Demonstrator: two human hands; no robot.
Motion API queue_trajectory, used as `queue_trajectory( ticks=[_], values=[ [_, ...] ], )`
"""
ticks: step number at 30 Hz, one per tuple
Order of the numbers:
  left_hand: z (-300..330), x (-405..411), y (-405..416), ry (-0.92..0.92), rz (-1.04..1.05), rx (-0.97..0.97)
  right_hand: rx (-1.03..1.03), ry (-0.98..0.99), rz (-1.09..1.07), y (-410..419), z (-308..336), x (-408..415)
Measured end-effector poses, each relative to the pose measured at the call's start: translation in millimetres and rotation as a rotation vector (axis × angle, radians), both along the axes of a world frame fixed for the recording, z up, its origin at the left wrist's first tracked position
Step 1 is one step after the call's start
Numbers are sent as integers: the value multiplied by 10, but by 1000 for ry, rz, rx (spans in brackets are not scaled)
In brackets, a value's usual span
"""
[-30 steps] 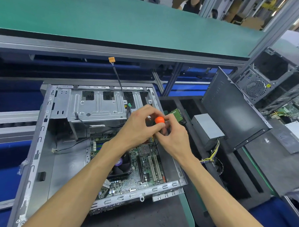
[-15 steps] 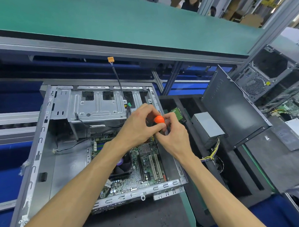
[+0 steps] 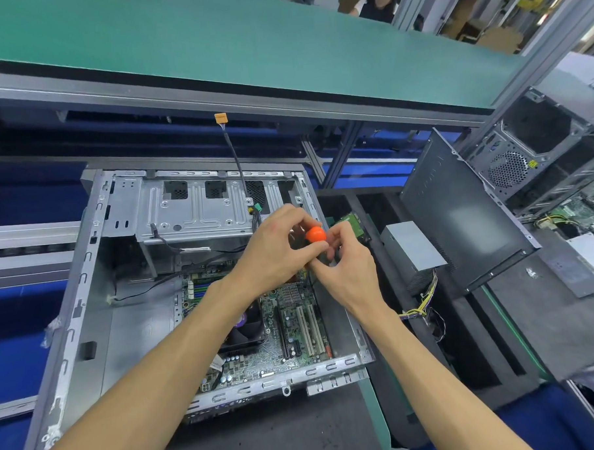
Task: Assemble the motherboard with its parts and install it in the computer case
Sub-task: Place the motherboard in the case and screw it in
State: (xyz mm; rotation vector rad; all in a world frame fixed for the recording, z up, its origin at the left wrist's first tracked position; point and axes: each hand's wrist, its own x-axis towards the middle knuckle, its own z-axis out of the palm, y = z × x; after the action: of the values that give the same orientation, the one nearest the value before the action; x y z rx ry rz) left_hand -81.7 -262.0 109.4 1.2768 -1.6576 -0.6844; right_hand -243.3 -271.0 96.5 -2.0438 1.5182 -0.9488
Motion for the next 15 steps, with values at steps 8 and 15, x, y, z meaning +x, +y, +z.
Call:
queue_trajectory(
  ticks=[8,15],
  values=[
    [6,-7,-5,-23,-124,22,-9,-4,41,-1,-3,-17],
    [2,-50,33,-15,-4,26,-14,37,13,-9,-24,-12]
  ],
)
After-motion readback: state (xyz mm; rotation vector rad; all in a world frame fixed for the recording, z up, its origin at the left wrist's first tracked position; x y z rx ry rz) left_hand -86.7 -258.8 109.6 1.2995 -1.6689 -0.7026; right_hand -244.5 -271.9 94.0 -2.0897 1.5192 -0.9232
